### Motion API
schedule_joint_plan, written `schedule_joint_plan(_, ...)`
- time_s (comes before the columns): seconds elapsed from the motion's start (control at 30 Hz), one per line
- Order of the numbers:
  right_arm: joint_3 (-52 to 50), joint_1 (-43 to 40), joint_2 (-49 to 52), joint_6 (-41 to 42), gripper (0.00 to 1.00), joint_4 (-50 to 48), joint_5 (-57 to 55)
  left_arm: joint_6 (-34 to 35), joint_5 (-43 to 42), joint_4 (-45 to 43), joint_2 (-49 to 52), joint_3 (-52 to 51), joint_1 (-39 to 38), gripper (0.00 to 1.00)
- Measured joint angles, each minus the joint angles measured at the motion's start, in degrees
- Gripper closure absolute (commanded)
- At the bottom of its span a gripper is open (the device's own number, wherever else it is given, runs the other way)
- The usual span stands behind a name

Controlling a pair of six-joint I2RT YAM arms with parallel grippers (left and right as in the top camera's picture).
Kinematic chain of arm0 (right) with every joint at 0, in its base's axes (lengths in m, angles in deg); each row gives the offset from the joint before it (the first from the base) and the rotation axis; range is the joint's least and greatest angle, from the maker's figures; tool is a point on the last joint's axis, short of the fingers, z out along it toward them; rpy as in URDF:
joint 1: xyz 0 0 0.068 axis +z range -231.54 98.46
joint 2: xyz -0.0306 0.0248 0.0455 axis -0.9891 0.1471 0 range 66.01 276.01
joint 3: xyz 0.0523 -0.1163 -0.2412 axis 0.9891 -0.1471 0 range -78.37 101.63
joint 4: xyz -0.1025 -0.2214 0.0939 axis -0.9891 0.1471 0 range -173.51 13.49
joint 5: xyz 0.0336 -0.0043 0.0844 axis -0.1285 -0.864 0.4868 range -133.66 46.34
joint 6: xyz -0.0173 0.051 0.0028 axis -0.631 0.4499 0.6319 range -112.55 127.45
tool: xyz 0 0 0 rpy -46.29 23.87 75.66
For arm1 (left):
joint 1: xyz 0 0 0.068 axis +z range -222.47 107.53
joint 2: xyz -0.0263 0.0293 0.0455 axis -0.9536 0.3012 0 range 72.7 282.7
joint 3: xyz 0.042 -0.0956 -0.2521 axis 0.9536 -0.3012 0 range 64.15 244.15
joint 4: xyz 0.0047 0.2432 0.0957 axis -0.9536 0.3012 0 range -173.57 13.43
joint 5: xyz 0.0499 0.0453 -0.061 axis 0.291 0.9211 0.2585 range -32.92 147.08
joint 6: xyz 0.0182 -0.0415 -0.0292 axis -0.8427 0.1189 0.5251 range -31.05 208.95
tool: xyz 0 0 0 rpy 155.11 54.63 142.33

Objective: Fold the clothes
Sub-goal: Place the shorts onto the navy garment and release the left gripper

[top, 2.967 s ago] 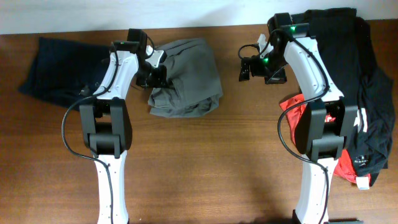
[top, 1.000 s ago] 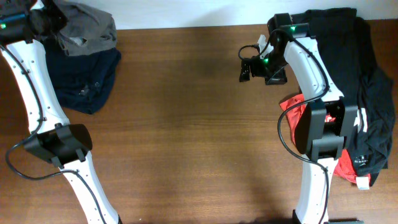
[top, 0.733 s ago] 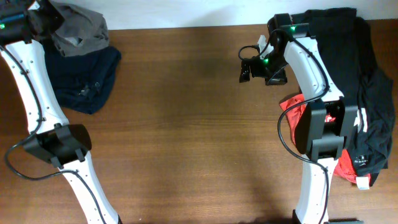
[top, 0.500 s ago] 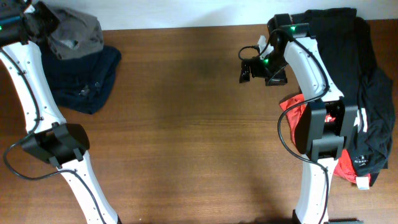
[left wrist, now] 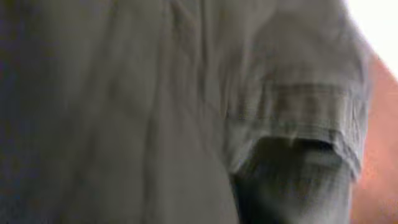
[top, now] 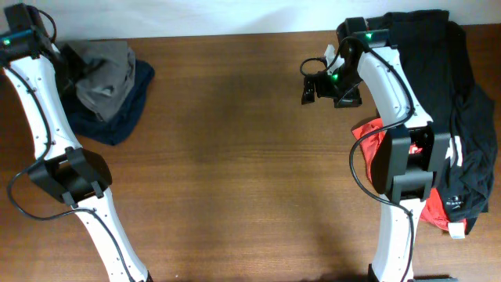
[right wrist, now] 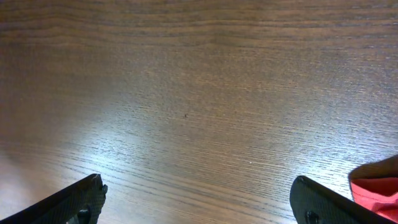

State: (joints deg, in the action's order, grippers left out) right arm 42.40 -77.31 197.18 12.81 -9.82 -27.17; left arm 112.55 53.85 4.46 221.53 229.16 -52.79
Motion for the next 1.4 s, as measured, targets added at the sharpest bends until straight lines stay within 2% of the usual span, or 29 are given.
schedule_joint_plan(0.17, 0.0, 0.0, 0.0, 0.0, 0.01, -0.1, 0.0, -2.9, 1.2, 8.2, 0.0, 0.0, 0.0, 0.32)
schedule_joint_plan(0.53, 0.0, 0.0, 0.0, 0.0, 0.01, 0.0, 0.0, -14.5, -5.3, 8.6, -0.4, 0.0, 0.0, 0.31)
schedule_joint_plan(0.7, 0.0, 0.0, 0.0, 0.0, 0.01, -0.4, 0.0, -21.7, -5.9, 8.5, -4.4, 0.0, -0.2, 0.31)
schedule_joint_plan(0.77, 0.0, 0.0, 0.0, 0.0, 0.01, -0.4, 0.0, -25.3, -5.2, 7.1, -7.1, 0.0, -0.3, 0.34)
schedule_joint_plan(0.83, 0.0, 0.0, 0.0, 0.0, 0.01, -0.4, 0.0, -28.6, -2.6, 3.3, -9.7, 0.2, -0.8, 0.43)
schedule_joint_plan(1.0, 0.0, 0.0, 0.0, 0.0, 0.01, -0.4, 0.0, -32.2, 5.7, -5.1, -9.8, 0.8, -1.6, 0.47)
schedule_joint_plan(1.17, 0.0, 0.0, 0.0, 0.0, 0.01, -0.4, 0.0, -34.3, 8.9, -8.1, -4.4, 0.8, -1.2, 0.48)
schedule_joint_plan(1.4, 0.0, 0.0, 0.0, 0.0, 0.01, -0.5, 0.0, -35.0, 9.9, -13.8, 8.7, 0.6, -0.3, 0.48)
